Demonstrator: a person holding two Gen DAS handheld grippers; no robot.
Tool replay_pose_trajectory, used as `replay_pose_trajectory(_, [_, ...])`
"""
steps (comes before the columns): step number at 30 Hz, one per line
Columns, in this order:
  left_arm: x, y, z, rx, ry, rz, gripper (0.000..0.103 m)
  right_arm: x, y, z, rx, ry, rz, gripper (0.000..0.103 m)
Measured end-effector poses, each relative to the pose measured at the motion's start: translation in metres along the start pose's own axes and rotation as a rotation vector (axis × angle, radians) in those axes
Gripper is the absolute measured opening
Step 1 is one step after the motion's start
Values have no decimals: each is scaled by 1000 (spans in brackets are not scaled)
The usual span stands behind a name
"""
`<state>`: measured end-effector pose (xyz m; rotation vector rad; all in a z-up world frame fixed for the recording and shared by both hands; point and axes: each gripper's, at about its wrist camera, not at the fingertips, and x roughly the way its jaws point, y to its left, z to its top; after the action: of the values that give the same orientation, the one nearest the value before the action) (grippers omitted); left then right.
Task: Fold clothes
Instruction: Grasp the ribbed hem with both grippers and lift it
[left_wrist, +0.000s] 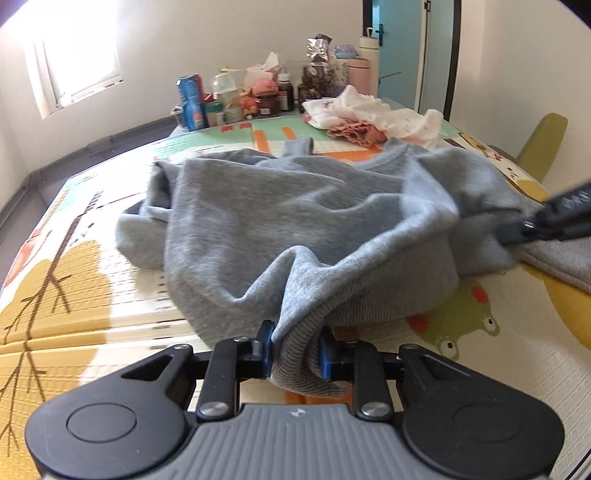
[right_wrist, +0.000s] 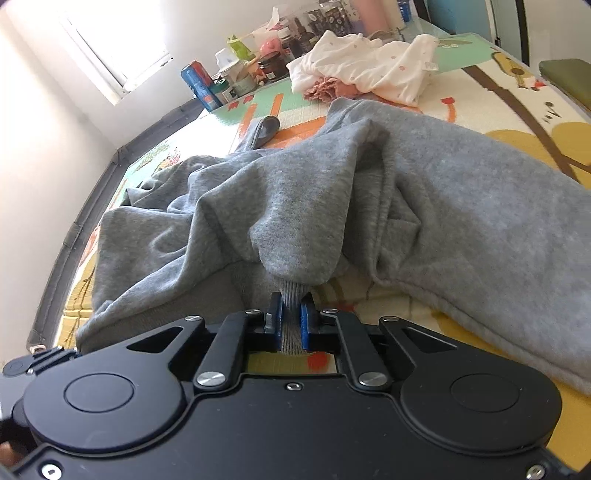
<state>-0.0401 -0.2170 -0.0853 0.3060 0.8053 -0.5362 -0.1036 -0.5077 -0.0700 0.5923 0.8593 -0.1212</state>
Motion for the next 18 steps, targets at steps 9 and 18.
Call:
replay_pose_trajectory(9, [-27, 26, -8, 51, 64, -54, 26, -57, 1, -31, 47, 68, -5, 7])
replay_pose_trajectory(18, [-55, 42, -31, 122, 155, -149, 26, -83, 16, -78, 59, 209, -36, 7])
